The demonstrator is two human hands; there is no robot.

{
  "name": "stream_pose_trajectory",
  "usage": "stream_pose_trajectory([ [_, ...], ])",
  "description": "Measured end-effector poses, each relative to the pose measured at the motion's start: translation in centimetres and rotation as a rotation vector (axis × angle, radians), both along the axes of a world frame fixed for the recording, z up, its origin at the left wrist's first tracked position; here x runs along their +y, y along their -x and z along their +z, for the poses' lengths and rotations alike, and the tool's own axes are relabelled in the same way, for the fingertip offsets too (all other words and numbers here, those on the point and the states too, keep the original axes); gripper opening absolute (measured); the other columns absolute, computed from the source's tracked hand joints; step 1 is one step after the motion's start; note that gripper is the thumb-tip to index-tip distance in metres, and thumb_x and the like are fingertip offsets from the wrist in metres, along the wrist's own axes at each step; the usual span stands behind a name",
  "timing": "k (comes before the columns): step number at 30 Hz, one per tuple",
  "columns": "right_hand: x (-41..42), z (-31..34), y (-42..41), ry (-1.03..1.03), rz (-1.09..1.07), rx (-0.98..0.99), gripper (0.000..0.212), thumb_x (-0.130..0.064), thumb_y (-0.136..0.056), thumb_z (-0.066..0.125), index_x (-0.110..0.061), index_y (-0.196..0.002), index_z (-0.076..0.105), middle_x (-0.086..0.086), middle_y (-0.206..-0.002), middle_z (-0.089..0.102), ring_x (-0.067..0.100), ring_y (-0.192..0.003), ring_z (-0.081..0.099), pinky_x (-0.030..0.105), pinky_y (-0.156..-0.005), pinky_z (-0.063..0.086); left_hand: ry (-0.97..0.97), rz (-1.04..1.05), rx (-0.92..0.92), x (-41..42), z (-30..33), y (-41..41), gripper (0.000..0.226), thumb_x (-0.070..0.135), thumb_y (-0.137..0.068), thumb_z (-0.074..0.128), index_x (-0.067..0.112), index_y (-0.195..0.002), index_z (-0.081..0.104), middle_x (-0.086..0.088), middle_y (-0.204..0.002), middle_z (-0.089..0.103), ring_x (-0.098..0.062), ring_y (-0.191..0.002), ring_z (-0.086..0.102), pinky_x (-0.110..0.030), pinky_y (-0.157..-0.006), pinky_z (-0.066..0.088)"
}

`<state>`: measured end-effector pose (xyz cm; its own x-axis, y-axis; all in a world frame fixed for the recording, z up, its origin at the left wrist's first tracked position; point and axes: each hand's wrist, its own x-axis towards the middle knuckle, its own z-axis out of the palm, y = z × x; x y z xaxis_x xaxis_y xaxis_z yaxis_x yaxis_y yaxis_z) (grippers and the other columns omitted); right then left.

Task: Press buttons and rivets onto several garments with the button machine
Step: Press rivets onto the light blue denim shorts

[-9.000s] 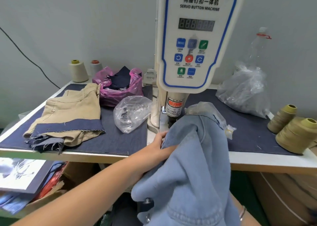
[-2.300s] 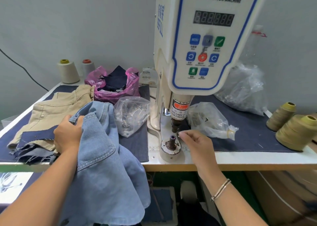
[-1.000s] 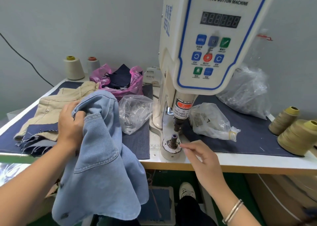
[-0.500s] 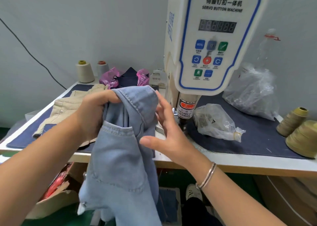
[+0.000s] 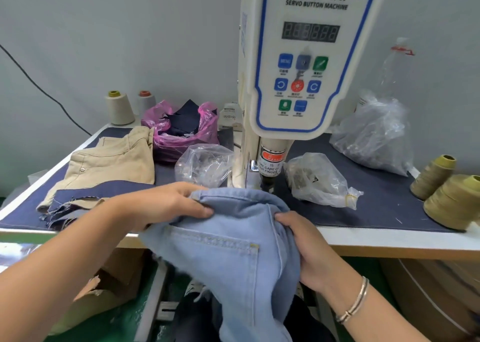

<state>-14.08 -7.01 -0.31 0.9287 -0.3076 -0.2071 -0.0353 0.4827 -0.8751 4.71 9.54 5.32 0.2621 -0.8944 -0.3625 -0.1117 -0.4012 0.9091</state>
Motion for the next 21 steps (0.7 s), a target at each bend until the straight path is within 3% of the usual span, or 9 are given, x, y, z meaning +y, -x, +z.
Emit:
stream_pose_trajectory([
  [2, -0.4, -0.2, 0.1, -0.040, -0.027, 0.081, 0.028, -0.016, -0.091, 0.051, -0.019, -0.084, 0.078, 0.009, -0.092, 0.072, 0.015, -0.081, 0.069, 0.026, -0.067, 0.054, -0.055, -0.042, -0.035, -0.6, -1.0, 0.4, 0.039, 0.032, -0.075, 0.068, 0.011, -0.109, 0.071, -0.014, -0.110, 0.072, -0.024, -0.095, 0.068, -0.032, -0.085, 0.052],
  [6, -1.7, -0.6, 0.0, -0.089, -0.102, 0.159, 0.023, -0.024, -0.085, 0.061, -0.014, -0.101, 0.074, 0.012, -0.104, 0.071, 0.019, -0.091, 0.068, 0.031, -0.081, 0.054, -0.103, -0.083, 0.008, -1.9, -3.4, 1.1, 0.049, 0.050, -0.066, 0.076, 0.016, -0.102, 0.074, -0.005, -0.101, 0.074, -0.017, -0.089, 0.071, -0.024, -0.076, 0.053],
  [10, -3.2, -0.8, 0.0, -0.037, -0.137, 0.163, 0.039, -0.039, -0.085, 0.057, -0.014, -0.113, 0.068, 0.009, -0.112, 0.070, 0.019, -0.102, 0.066, 0.028, -0.083, 0.055, -0.135, -0.123, 0.026, -3.1, -4.8, 0.7, 0.033, 0.045, -0.070, 0.078, 0.027, -0.097, 0.076, -0.002, -0.104, 0.074, -0.018, -0.094, 0.071, -0.020, -0.073, 0.053],
  [13, -3.9, -1.0, -0.6, 0.053, -0.173, 0.259, 0.036, -0.042, -0.091, 0.057, -0.015, -0.111, 0.070, 0.015, -0.112, 0.069, 0.027, -0.110, 0.063, 0.040, -0.099, 0.047, -0.124, -0.105, -0.002, -4.3, -5.1, 0.6, 0.030, 0.045, -0.068, 0.080, 0.028, -0.092, 0.076, -0.003, -0.102, 0.075, -0.018, -0.093, 0.072, -0.021, -0.072, 0.053],
  [16, -4.2, -1.0, -1.4, 0.109, -0.187, 0.330, 0.035, -0.043, -0.092, 0.056, -0.014, -0.101, 0.073, 0.012, -0.103, 0.072, 0.024, -0.100, 0.068, 0.038, -0.093, 0.050, -0.089, -0.094, -0.027, -5.1, -5.0, 0.0, 0.038, 0.049, -0.065, 0.081, 0.027, -0.095, 0.075, -0.002, -0.104, 0.074, -0.018, -0.096, 0.071, -0.025, -0.079, 0.054],
  [18, -4.6, -0.8, -1.9, 0.147, -0.214, 0.304, 0.033, -0.042, -0.093, 0.055, -0.015, -0.098, 0.074, 0.009, -0.099, 0.074, 0.019, -0.092, 0.070, 0.035, -0.086, 0.054, -0.049, -0.064, -0.026, -5.5, -5.0, -0.5, 0.058, 0.059, -0.062, 0.079, 0.022, -0.105, 0.072, -0.004, -0.107, 0.073, -0.019, -0.099, 0.070, -0.027, -0.085, 0.054],
  [21, -5.3, 0.0, -3.0, 0.113, -0.242, 0.238, 0.030, -0.040, -0.095, 0.053, -0.021, -0.094, 0.076, 0.005, -0.095, 0.074, 0.013, -0.083, 0.070, 0.028, -0.072, 0.056, 0.001, 0.025, 0.035, -6.0, -5.0, -1.2, 0.061, 0.072, -0.062, 0.069, 0.025, -0.100, 0.074, -0.002, -0.105, 0.074, -0.015, -0.094, 0.071, -0.022, -0.075, 0.053],
])
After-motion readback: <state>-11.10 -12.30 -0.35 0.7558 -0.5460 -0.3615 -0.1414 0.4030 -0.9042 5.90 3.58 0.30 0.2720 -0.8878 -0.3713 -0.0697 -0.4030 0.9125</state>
